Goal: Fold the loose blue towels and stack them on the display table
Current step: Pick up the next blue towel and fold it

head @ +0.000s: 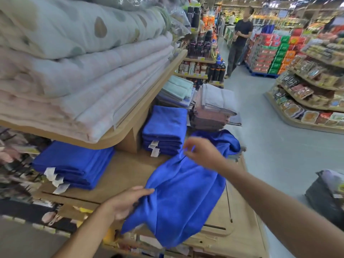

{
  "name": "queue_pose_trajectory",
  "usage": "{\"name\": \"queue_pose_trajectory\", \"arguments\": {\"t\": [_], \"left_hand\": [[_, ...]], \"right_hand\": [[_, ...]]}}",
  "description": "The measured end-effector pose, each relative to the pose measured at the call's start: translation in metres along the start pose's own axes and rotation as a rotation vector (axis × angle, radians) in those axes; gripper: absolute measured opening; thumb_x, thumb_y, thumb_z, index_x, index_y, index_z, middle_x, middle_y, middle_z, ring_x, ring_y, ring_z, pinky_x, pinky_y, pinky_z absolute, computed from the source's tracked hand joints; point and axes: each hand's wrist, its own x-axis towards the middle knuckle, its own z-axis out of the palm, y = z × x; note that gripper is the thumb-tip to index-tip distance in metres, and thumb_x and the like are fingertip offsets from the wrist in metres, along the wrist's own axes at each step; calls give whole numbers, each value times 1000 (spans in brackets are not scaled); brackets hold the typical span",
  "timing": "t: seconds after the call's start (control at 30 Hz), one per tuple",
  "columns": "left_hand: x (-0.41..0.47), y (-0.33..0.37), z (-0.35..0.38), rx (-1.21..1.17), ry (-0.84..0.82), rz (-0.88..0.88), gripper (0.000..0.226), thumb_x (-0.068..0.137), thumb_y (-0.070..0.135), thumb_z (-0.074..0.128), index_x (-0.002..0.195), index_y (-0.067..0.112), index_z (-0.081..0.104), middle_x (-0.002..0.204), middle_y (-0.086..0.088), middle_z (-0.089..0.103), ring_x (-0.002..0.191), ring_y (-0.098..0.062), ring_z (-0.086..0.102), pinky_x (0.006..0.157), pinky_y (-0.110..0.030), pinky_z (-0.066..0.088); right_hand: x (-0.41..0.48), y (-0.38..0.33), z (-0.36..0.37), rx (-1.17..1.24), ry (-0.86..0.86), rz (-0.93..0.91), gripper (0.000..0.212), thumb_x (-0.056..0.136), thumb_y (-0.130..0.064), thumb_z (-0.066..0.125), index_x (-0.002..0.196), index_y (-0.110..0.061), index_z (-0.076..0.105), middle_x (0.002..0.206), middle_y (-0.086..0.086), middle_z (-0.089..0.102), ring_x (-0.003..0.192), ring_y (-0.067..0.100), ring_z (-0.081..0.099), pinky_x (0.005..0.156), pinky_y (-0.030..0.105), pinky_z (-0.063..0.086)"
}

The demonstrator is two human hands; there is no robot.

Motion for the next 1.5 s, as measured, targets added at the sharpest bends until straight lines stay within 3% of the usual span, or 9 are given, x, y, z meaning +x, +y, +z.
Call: {"name": "queue_pose_trajectory", "arguments": {"t": [0.2, 0.37, 0.6, 0.77, 0.87, 1.07, 1.17, 1.33, 1.5], "left_hand": [[0, 14, 43, -377, -4, -29, 20, 96, 10, 50, 104, -2, 64, 81, -16, 67, 68, -22, 67, 71, -28, 56], [5, 15, 57, -637, 65, -44, 31, 94, 4, 48, 120, -5, 61, 116, -28, 67, 103, -35, 66, 105, -43, 49], [6, 21, 71, -729, 60, -25, 15, 100, 4, 43, 100, 3, 59, 106, -21, 64, 93, -32, 65, 74, -42, 60], [3, 22, 74, -830, 97, 13, 18, 99, -1, 43, 107, -3, 59, 105, -22, 65, 96, -30, 65, 65, -41, 62], [4, 23, 82, -849, 117, 17, 21, 101, -2, 43, 117, -6, 56, 109, -27, 64, 100, -34, 65, 86, -44, 59], [1, 23, 92, -917, 100, 18, 31, 101, 3, 45, 131, -3, 52, 129, -28, 60, 117, -36, 62, 82, -50, 59], [0, 20, 84, -875, 83, 21, 15, 97, 13, 55, 105, 3, 63, 102, -19, 69, 91, -30, 68, 71, -44, 63], [5, 16, 64, -815, 42, 39, 30, 83, 39, 71, 83, 8, 69, 70, -6, 65, 60, -22, 68, 58, -28, 59], [13, 25, 61, -625, -90, 36, 49, 81, 42, 70, 113, 6, 76, 117, -18, 72, 104, -37, 70, 96, -43, 53]], "right_hand": [[-124, -61, 77, 159, -175, -218, 46, 77, -68, 73, 103, -37, 51, 95, -23, 51, 85, 0, 54, 75, 29, 51], [-150, -62, 85, -41, 50, -206, 85, 64, -73, 75, 137, -37, 49, 142, -13, 43, 121, 9, 53, 91, 25, 49], [-155, -58, 88, 193, 414, 36, 18, 91, -51, 62, 96, -35, 69, 113, -21, 51, 95, -1, 60, 71, 29, 55], [-161, -49, 68, 150, 216, 135, 46, 70, -75, 68, 94, -38, 53, 86, -19, 58, 82, 3, 59, 67, 25, 50], [-168, -55, 76, 40, 162, 147, 57, 64, -81, 66, 87, -35, 41, 80, -16, 58, 74, 9, 56, 61, 24, 46], [-166, -51, 81, 325, 264, 294, 22, 83, -23, 73, 85, -35, 55, 85, -18, 67, 82, 6, 63, 70, 21, 50], [-163, -46, 67, 574, 323, 382, 25, 87, -9, 73, 89, -34, 69, 84, -18, 72, 80, 6, 67, 71, 14, 48], [-165, -48, 38, 890, 94, 196, 17, 94, -12, 66, 82, -24, 71, 73, -9, 64, 69, 7, 53, 66, 18, 42], [-175, -63, 19, 1071, -231, 84, 18, 97, -19, 63, 87, -30, 73, 75, -12, 62, 69, 2, 52, 67, 14, 41]]}}
